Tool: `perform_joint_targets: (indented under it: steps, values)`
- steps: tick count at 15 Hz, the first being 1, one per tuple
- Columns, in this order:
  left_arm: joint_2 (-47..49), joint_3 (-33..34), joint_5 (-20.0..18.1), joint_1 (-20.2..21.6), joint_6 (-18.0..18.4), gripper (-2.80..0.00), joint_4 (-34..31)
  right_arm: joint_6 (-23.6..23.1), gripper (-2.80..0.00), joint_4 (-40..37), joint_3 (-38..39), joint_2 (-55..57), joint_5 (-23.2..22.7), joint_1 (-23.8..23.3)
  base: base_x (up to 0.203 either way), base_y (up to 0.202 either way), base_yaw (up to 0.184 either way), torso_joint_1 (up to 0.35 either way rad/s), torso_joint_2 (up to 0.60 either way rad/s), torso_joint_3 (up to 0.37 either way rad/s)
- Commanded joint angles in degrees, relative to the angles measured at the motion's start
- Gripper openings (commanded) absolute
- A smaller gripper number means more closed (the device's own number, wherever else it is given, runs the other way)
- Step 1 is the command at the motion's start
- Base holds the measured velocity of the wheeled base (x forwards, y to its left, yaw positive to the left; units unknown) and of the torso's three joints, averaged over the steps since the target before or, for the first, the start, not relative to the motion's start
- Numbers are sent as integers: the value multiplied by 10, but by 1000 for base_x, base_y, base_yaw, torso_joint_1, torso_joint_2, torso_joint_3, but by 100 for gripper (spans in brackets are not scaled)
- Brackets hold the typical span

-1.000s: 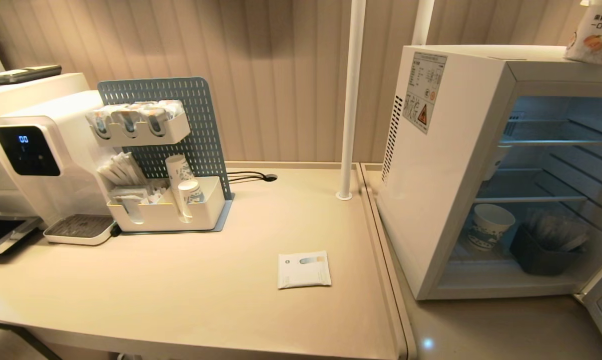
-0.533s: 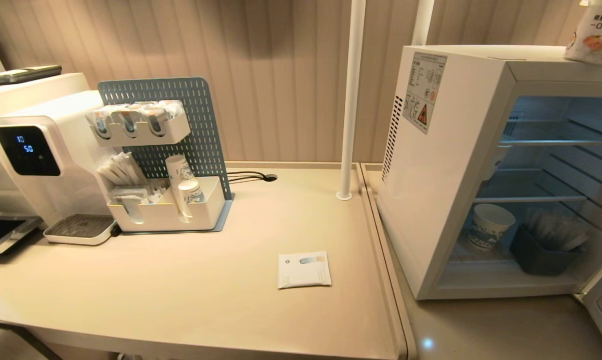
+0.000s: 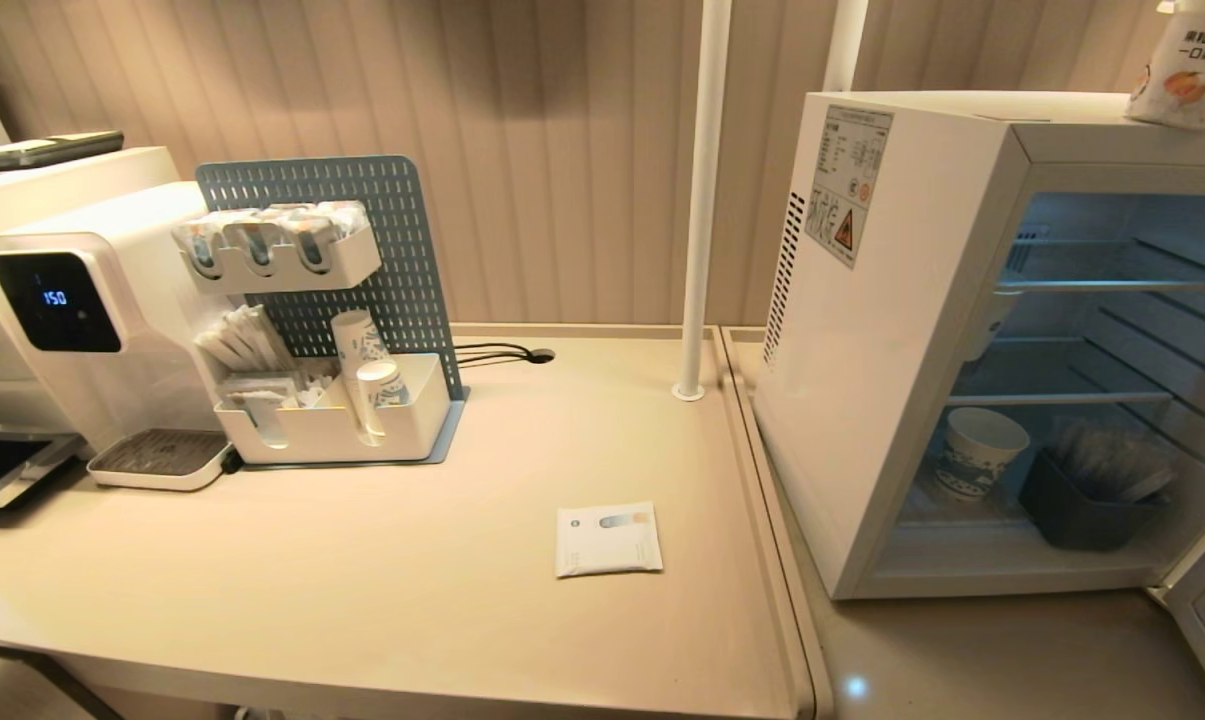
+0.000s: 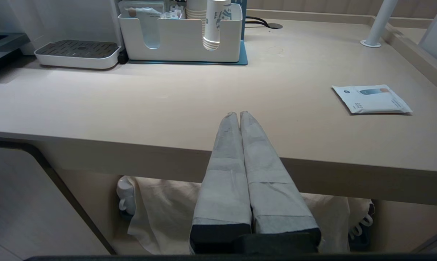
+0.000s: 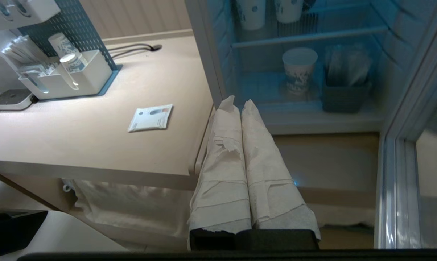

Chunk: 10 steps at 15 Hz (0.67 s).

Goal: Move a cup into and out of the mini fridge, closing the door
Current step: Close the freezer door

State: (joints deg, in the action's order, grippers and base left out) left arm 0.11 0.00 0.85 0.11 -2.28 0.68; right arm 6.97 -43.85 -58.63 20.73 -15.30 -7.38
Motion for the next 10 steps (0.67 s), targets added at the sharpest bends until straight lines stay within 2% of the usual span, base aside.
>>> perform_joint_targets:
  steps: [1, 3, 5, 8, 10]
  values:
    - [0, 1, 0, 1, 0, -280, 0, -6, -280, 15, 31, -46, -18, -16, 0, 0, 0, 0, 0, 0]
    - [0, 1, 0, 0, 0, -280, 0, -9, -280, 35, 28, -41, -59, 3, 0, 0, 0, 0, 0, 0]
    - [0, 1, 0, 1, 0, -280, 0, -10, -280, 36, 44, -41, -64, 37, 0, 0, 0, 0, 0, 0]
    - [0, 1, 0, 1, -1, -280, 0, -35, -280, 72, 158, -117, -46, 58, 0, 0, 0, 0, 0, 0]
    - [0, 1, 0, 1, -1, -280, 0, -61, -280, 172, 282, -171, -10, 65, 0, 0, 0, 0, 0, 0]
